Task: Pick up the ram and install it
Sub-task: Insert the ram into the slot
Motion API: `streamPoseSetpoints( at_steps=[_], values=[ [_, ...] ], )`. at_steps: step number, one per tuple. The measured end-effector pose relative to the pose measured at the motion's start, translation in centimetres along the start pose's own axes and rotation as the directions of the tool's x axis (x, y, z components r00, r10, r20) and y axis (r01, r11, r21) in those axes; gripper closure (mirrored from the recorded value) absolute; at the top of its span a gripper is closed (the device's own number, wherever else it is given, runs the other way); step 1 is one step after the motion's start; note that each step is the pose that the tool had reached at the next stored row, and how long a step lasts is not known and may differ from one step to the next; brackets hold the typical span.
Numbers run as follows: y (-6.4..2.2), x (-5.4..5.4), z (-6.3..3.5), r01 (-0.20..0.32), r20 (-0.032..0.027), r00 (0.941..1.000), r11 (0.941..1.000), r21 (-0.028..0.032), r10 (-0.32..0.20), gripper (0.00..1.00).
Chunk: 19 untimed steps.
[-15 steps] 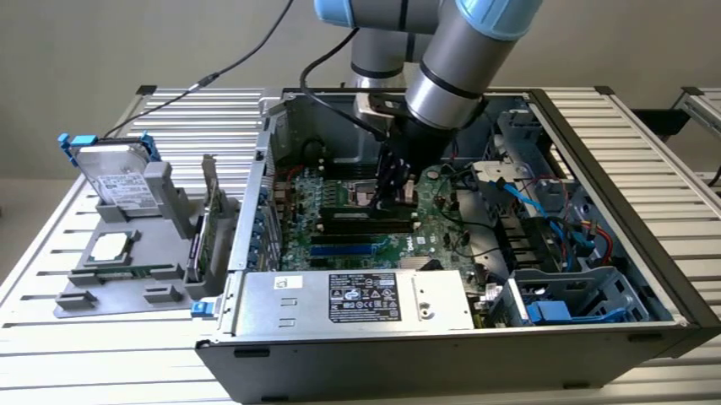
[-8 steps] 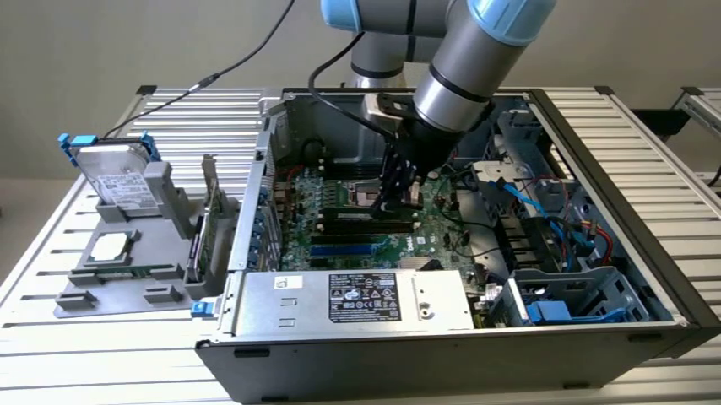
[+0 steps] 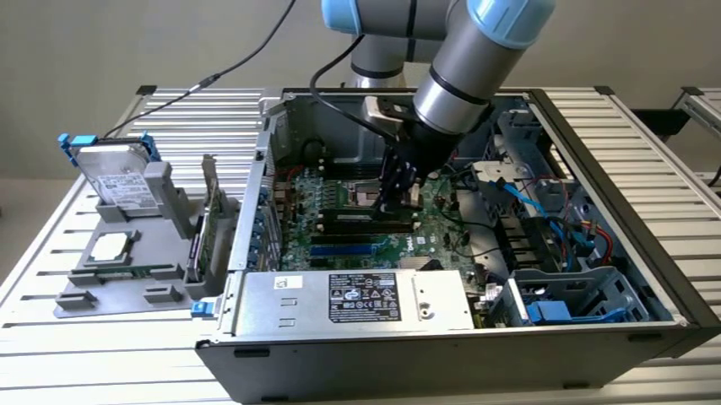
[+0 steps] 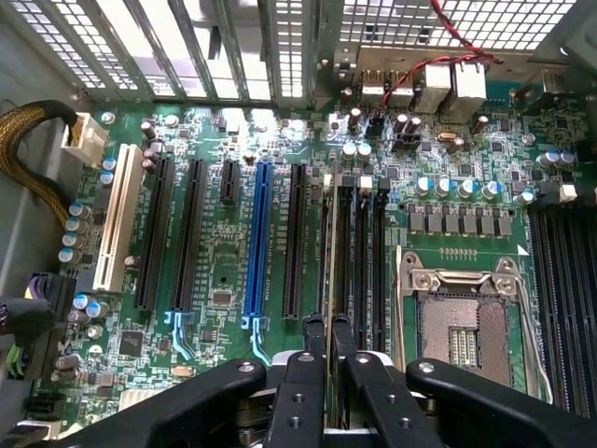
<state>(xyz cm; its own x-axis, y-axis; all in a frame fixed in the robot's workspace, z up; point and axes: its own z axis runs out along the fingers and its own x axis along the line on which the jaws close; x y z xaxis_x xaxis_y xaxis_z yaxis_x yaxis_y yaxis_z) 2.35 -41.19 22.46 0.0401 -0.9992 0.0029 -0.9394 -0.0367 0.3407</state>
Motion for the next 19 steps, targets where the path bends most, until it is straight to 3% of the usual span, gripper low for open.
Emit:
streamPoseSetpoints(
  at_steps=[7,19],
  values=[
    [-0.13,-0.07,0.18,0.021,-0.0078,0.9997,0.9998,-0.0006,-0.021,0.86],
    [-0.5,-0.24,0.32,0.025,-0.0086,0.9996,0.9997,-0.0078,-0.025,0.86]
  ],
)
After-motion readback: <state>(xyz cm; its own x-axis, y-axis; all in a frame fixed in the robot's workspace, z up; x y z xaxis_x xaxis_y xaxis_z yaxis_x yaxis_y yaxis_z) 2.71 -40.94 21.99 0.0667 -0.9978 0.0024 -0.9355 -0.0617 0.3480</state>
